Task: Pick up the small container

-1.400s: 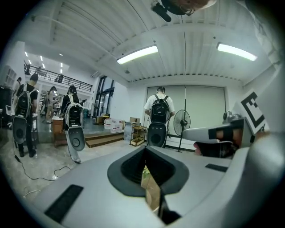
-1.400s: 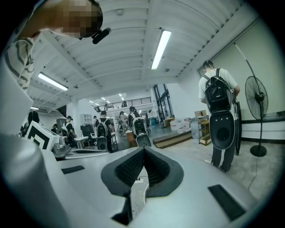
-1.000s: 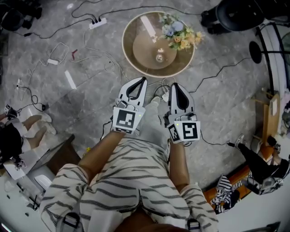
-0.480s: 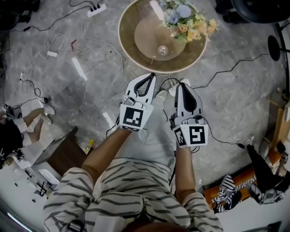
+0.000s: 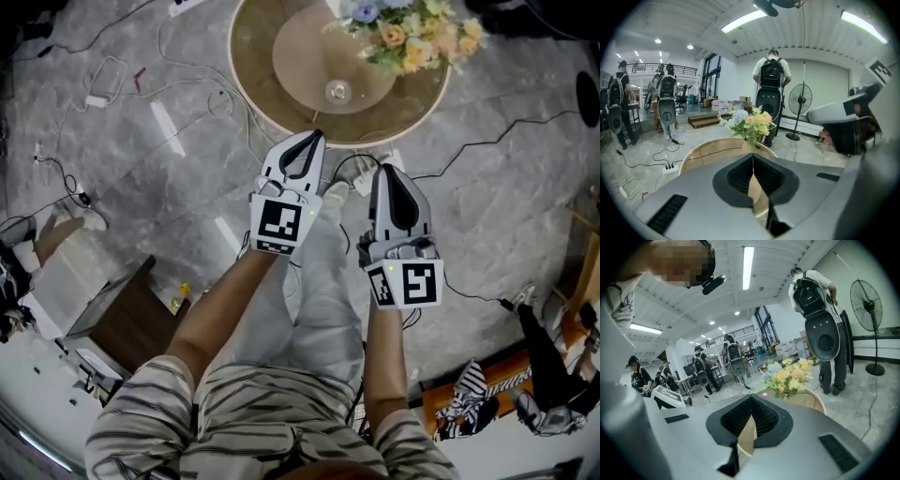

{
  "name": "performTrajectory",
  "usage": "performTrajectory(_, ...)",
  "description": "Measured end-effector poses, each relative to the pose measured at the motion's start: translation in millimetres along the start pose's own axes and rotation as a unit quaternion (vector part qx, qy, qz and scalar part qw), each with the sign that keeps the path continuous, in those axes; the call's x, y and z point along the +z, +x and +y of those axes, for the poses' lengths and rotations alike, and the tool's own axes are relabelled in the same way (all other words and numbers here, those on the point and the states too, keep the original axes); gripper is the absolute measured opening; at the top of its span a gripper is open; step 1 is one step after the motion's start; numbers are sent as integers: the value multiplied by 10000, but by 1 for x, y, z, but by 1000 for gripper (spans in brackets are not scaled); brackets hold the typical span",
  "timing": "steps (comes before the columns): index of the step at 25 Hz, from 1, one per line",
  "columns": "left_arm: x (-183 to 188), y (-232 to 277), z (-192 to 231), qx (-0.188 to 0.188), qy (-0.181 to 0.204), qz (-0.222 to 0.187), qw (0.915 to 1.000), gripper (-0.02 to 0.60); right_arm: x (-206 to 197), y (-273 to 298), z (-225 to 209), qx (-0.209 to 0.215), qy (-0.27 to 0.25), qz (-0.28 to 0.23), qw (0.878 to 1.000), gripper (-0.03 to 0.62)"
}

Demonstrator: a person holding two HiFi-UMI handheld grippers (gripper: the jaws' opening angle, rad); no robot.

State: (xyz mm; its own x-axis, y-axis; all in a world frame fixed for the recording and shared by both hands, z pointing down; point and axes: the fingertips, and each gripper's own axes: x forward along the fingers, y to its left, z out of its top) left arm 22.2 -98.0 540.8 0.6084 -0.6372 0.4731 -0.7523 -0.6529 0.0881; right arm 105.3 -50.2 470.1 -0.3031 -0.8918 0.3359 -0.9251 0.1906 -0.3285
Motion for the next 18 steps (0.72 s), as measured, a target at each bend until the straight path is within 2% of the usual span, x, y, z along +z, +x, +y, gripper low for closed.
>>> performTrajectory(3, -19, 20, 2, -8, 5, 45, 10000, 15, -19, 9, -10, -57, 56, 15, 10000, 0)
performTrajectory(14, -80, 87, 12, -143, -111, 448, 9988, 239, -67, 18, -28, -60, 253, 216, 9994, 0)
performTrajectory(18, -87, 109, 18, -17, 59, 411, 9991, 300, -76, 23, -31, -52, 306, 275, 9991, 0)
